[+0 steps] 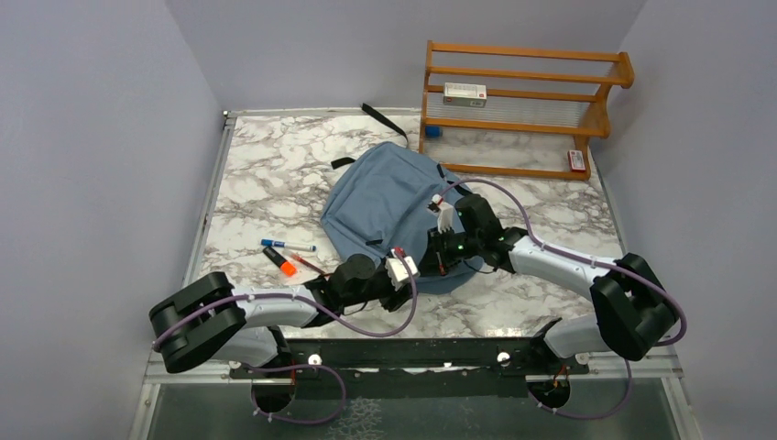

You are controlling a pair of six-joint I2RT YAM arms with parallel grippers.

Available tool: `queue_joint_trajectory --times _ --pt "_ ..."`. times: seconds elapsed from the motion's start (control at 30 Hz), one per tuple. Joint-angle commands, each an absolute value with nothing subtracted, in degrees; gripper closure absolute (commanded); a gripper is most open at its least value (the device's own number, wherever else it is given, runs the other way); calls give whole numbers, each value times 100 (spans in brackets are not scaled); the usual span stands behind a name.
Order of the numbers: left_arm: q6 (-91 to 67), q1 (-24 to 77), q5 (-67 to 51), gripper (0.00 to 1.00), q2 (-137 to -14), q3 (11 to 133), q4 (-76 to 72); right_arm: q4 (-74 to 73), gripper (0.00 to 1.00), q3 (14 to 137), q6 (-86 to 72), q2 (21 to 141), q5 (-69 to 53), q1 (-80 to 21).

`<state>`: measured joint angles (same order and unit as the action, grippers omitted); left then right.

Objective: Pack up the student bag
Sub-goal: Zip the student bag at the center of the board.

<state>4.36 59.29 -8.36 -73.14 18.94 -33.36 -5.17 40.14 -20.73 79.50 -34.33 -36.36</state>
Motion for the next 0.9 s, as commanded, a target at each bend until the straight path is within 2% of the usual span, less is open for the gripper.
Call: queue_joint_trajectory --times 0.0,0.23,0.33,0.47,0.57,0.67,0.87 --pt "664 5950 -1196 43 -7524 2069 -3673 -199 99 3902 -2387 7991 -3462 -3612" --pt "786 5950 -1468 45 -8066 2213 -3845 -222 99 3907 -2392 8086 -3485 -3612" --pt "758 5950 -1636 49 -8261 2240 -3954 -196 99 3874 -2436 8126 -3494 -3612" --pt "714 5950 -1829 63 -8500 2243 -3981 -202 87 3863 -2517 8133 -3395 -3617" --pt "691 5950 -1952 69 -8592 2196 -3990 -231 80 3865 -2556 8168 -3305 -3612" --pt "677 5950 -1969 71 -8614 2147 -4001 -307 76 3902 -2529 8254 -3263 -3613" --pt "676 5950 -1942 71 -8621 2133 -4008 -485 75 3959 -2432 8335 -3155 -3612"
